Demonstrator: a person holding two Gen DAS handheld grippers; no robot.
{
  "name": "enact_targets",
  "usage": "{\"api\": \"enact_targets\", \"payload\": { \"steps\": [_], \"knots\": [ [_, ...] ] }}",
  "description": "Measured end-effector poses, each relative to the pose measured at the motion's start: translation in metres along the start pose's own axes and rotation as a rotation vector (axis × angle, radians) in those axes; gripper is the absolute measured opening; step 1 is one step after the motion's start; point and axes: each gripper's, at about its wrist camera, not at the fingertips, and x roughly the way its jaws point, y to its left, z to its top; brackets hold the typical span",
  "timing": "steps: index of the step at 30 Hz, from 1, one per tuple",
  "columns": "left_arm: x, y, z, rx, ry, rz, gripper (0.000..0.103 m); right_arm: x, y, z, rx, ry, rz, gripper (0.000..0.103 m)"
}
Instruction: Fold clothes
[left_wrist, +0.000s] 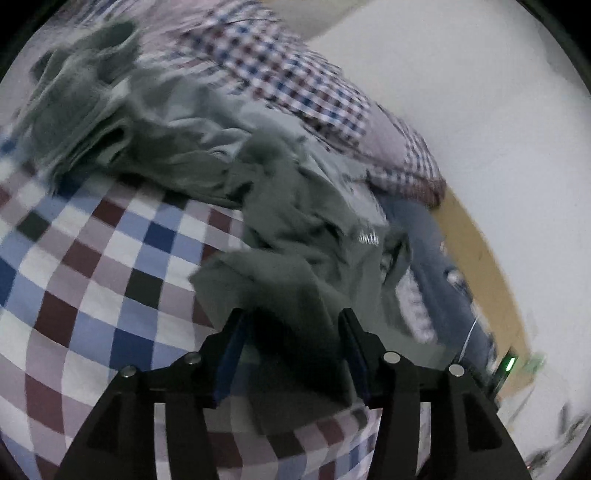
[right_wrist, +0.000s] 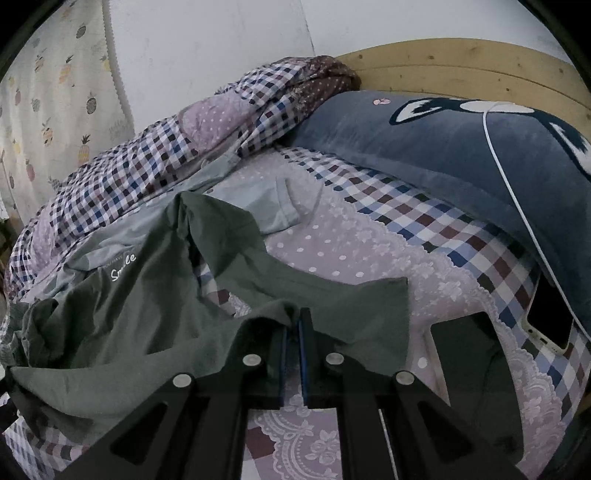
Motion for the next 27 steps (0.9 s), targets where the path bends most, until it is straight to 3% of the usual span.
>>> {"api": "enact_targets", "payload": {
  "steps": [6,10,17,19,21,22,24,27],
  "knots": [
    [-0.022,-0.032,-0.029,0.191,-0.032,0.07,0.055,0.002,0.011,-0.001,-0.014,0.01,0.024,0.004],
    [-0.014,-0.051,-0.047,0.302,-0.031,0.147,0.055,0.002,0.016,-0.002,-0.019,0.012,0.038,0.004],
    [-0.002,-0.05,-0.052,0.317,-0.036,0.195,0.055,0.003,0.015,-0.005,-0.021,0.023,0.04,0.004],
    [0.001,-0.049,-0.053,0.317,-0.038,0.207,0.047,0.004,0.014,-0.006,-0.022,0.027,0.041,0.004],
    [0.004,-0.048,-0.053,0.317,-0.039,0.218,0.017,0.003,0.014,-0.006,-0.026,0.03,0.041,0.004],
    [0.006,-0.048,-0.054,0.317,-0.04,0.224,0.011,0.002,0.013,-0.007,-0.029,0.028,0.042,0.004],
    [0.009,-0.047,-0.054,0.317,-0.042,0.235,0.005,-0.001,0.01,-0.008,-0.034,0.026,0.044,0.004],
    [-0.001,-0.037,-0.047,0.226,-0.051,0.15,0.004,-0.008,-0.001,-0.009,-0.022,0.03,0.043,0.004]
  ]
}}
